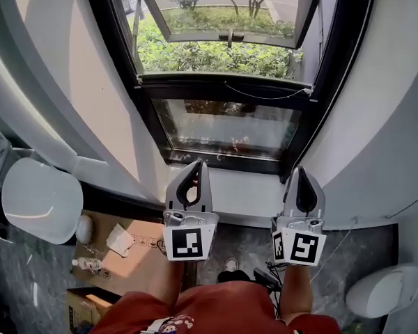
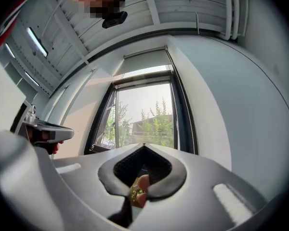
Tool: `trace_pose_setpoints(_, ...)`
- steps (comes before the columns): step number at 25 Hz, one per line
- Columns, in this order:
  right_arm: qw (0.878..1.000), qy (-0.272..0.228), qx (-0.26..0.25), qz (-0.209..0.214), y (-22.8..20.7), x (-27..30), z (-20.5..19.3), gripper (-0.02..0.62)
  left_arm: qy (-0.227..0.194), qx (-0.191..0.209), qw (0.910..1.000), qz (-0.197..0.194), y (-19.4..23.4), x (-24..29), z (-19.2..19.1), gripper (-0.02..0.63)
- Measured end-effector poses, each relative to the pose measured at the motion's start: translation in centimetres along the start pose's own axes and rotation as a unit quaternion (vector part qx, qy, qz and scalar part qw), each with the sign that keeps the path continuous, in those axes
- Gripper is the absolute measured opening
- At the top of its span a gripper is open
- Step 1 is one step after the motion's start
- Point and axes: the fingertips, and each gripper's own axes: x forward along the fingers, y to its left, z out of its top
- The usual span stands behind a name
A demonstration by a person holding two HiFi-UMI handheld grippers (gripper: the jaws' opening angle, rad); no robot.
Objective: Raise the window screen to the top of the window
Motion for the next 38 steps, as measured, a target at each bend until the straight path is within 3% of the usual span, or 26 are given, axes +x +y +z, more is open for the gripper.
trace_pose_setpoints(8,1.0,-0.001,0.011,0.006,-2.4,4.5,-1.9,0.011,0.002,0.006,1.0,0.007,-0.3,4.6,-0.8,0.006)
trace_pose_setpoints(20,1.0,0.003,0.007,0.016,-1.3,9.9,-4.7,0.011,0.002,0.003,0.9999,0.016,3.0,9.1,-3.2,0.005)
trace_pose_setpoints(29,1.0,-0.005,-0.008,0.014,0.7,17.7,-6.6,0.011,0.0,0.006,0.9998,0.016,8.1,15.3,-5.4,0.006)
trace_pose_setpoints(38,1.0,-0.003,-0.026,-0.002,3.0,25.2,-7.8,0.011,-0.001,0.006,1.0,-0.007,13.2,21.8,-6.9,0.006)
